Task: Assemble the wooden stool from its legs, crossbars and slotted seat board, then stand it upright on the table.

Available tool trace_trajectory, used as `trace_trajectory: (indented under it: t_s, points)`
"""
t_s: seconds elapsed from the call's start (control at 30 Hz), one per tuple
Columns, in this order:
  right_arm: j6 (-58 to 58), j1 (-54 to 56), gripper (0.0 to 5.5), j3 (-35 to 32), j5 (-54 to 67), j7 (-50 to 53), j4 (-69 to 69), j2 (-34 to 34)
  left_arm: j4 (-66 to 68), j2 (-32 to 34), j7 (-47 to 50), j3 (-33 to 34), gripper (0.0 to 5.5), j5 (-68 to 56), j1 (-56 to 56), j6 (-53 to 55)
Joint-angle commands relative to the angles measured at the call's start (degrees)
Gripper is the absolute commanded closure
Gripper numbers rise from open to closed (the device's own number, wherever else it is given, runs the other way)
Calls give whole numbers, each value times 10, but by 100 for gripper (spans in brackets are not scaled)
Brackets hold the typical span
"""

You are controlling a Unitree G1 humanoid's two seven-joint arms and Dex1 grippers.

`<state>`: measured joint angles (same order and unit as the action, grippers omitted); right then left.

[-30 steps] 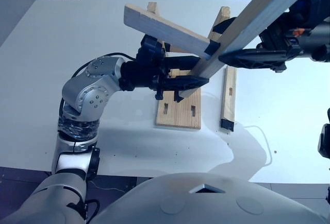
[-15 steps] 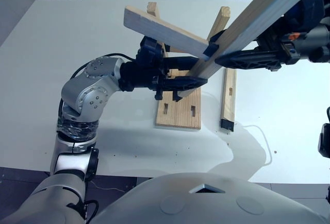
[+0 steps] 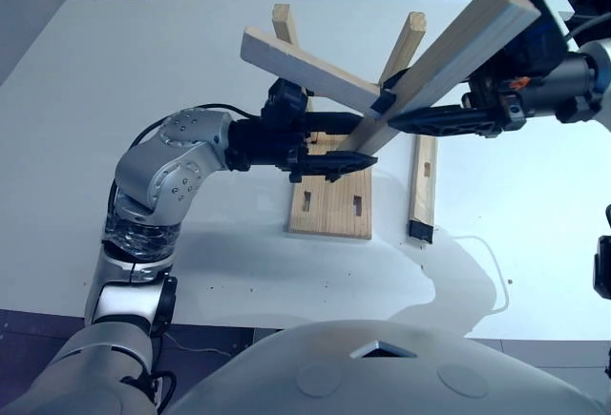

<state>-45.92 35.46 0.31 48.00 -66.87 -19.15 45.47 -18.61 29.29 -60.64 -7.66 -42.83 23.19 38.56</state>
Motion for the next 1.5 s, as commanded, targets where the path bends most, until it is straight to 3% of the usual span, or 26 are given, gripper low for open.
trace_trajectory:
  t_s: [0.03,0.2,0.73,1.17,1.5]
  points:
    - [38,21,340,-3,-53,56,21,-23,4,18,-17,-23,197,29,-32,-16]
    - [28,17,340,-18,-45,57,10,-25,8,27,-20,-31,142,61,-57,-55]
    - [110,-82,343,-6,-138,47,-12,20,-14,152,-96,47,142,69,-198,-119]
    - [80,-165,343,-8,-107,3,-74,59,93,153,-77,105,142,86,-150,-134]
    - [68,-186,343,21,-103,29,-107,26,163,127,-51,92,142,140,-109,-167]
